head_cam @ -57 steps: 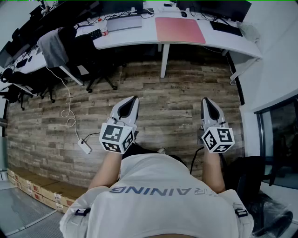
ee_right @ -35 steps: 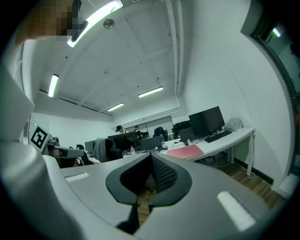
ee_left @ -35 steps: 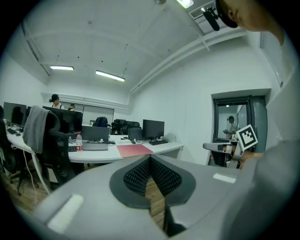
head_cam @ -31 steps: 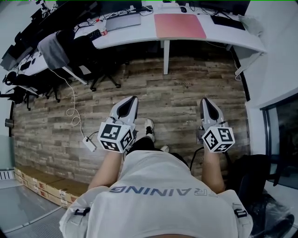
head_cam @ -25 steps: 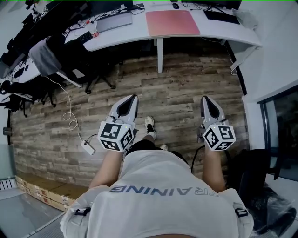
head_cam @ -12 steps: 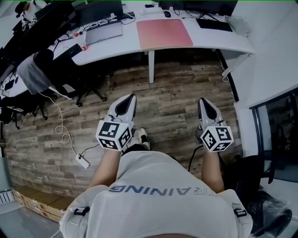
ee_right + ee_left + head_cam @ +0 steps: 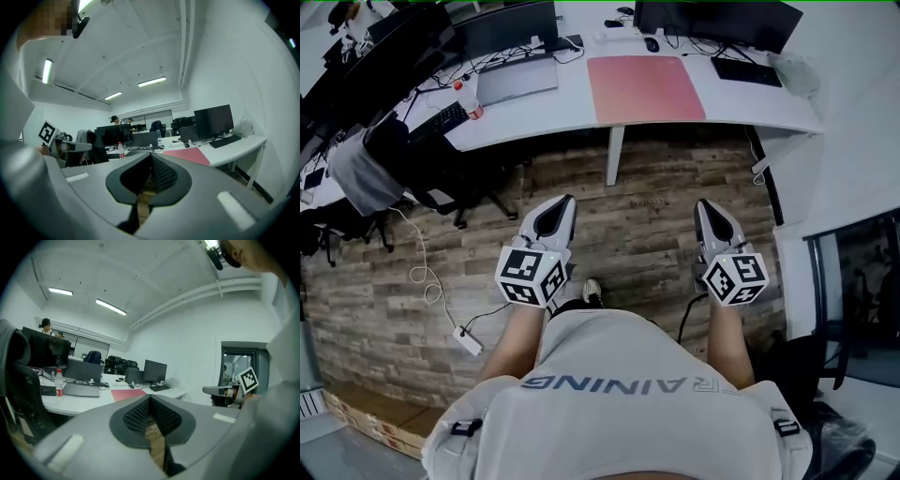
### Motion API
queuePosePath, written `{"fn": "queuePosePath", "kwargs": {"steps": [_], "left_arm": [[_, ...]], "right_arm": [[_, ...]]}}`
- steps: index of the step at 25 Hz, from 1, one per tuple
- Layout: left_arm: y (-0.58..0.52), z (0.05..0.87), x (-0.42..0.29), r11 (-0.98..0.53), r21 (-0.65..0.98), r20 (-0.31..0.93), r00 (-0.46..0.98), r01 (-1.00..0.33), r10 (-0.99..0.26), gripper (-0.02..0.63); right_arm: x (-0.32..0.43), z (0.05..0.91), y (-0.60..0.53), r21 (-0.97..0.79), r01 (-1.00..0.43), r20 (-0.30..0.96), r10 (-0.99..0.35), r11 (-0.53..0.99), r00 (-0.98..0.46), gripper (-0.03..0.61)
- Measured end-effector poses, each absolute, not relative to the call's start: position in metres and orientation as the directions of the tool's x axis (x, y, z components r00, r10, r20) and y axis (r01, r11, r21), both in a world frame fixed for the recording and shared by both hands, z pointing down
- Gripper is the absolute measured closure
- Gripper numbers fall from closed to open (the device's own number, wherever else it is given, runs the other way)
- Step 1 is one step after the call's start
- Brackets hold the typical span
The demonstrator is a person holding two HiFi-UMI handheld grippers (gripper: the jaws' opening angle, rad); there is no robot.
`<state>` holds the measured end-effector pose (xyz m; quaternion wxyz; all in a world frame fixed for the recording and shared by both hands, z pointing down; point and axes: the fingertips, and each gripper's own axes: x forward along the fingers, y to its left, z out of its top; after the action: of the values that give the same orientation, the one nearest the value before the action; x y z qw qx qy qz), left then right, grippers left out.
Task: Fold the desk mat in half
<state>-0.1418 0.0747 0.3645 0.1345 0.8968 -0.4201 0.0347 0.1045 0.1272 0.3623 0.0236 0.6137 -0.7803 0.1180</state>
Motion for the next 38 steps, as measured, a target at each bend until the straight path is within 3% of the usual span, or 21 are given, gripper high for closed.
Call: {"fn": "queuePosePath", "kwargs": {"steps": [22,38], "left_arm": [[-0.071,0.412,-0.160,-0.522,0.245,0.217,0.571,-0.817,-0.792,0.615],[-0.206,0.407,-0.059,-0.375,0.220,0.254,0.424,-0.901,-0.869,0.615]], "right_arm": [[0.098,0.395,-0.047,-0.152,-0.949,0.235,-0.923,0.275,-0.305,0.561],[0.208,0.406,-0.227,-0.221,-0.890,0.251,-0.859,0.398,-0.446,0.561]]}}
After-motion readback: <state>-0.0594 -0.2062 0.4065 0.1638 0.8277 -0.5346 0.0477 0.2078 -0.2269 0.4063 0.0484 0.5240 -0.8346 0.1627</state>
